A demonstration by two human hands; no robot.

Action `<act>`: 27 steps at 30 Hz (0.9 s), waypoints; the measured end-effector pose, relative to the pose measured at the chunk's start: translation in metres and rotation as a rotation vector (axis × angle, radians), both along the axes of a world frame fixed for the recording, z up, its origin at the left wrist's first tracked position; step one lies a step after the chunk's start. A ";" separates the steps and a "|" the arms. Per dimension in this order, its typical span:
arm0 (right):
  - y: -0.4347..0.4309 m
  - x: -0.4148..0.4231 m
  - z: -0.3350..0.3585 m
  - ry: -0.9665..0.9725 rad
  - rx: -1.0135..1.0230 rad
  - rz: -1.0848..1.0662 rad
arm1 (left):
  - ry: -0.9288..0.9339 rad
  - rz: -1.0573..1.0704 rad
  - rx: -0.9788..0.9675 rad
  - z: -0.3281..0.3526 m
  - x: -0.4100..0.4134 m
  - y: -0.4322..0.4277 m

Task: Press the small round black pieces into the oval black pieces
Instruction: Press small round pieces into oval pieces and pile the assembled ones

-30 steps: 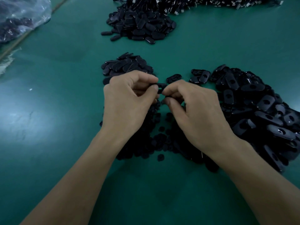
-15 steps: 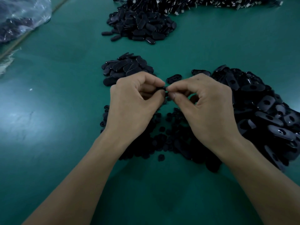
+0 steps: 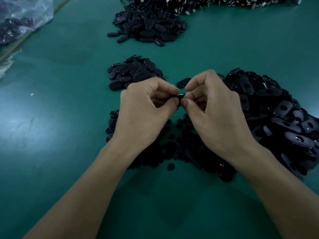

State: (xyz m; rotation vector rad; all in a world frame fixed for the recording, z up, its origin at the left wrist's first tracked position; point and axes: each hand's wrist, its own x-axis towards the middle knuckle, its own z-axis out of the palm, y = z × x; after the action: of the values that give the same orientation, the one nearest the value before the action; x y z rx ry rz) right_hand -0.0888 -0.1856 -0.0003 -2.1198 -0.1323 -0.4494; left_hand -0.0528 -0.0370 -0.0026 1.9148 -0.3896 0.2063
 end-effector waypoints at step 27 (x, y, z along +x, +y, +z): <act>0.000 0.001 -0.003 -0.070 -0.159 -0.051 | -0.049 0.135 0.022 -0.001 -0.001 0.000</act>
State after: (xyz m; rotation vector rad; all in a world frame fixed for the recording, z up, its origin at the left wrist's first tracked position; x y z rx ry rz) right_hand -0.0878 -0.1858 -0.0032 -2.2679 -0.1586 -0.5600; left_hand -0.0533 -0.0367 -0.0032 1.9622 -0.2963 0.3399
